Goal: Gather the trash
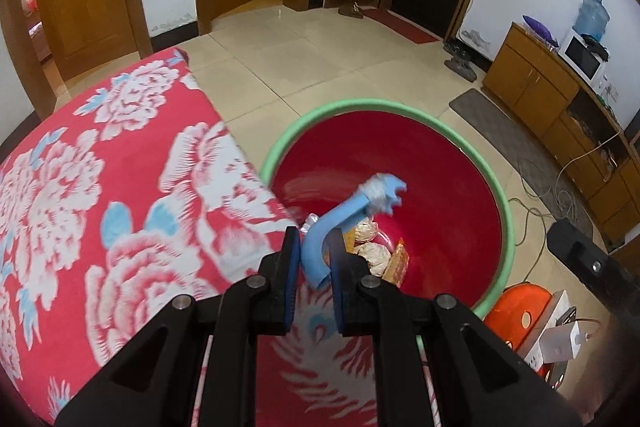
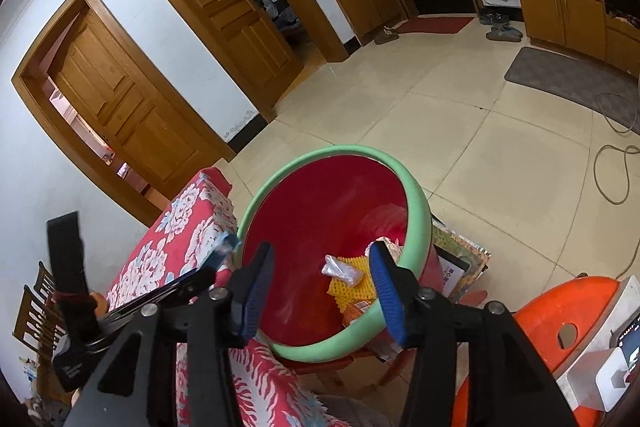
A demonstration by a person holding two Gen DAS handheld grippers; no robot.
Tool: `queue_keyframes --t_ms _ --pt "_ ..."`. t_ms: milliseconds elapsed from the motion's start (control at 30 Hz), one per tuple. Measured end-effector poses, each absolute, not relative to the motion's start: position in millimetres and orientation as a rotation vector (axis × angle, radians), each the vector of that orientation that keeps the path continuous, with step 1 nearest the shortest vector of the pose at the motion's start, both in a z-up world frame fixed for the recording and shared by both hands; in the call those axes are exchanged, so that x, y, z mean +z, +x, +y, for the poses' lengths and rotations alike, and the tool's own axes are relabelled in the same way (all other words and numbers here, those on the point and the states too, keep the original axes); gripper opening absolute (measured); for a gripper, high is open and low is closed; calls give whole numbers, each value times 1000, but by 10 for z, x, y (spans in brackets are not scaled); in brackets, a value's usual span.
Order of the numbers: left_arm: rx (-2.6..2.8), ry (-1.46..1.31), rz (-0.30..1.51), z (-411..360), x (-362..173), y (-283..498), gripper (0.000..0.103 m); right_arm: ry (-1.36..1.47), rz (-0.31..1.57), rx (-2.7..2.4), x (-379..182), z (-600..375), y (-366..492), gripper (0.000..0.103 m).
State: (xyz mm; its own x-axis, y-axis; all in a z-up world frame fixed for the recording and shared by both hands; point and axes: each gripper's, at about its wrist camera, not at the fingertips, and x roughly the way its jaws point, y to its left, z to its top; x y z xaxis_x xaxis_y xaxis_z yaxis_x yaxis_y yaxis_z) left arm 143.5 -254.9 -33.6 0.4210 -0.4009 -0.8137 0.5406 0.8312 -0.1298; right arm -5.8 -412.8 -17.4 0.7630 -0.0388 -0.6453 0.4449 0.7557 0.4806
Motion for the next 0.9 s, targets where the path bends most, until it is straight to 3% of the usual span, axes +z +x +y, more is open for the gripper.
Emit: queue_keyframes --t_ms 100,233,400,567,733,900 --pt "-597 168 966 -2606 -342 1417 15 677 656 -288 -191 -4163 -78 57" --pt "-585 170 958 -2611 -319 1399 36 678 665 -281 -214 -4154 -81 59" --pt "-553 161 949 -2505 -258 1346 50 664 681 -265 -214 -4113 -89 63" --pt "-519 155 925 -2322 -160 1261 55 635 691 -239 -169 -3982 -108 68" --pt "-465 134 888 -2051 -31 1110 71 596 705 -207 -121 -3787 -128 79" --pt "-400 98 868 -1717 63 951 73 542 718 -173 -57 -3549 -157 84"
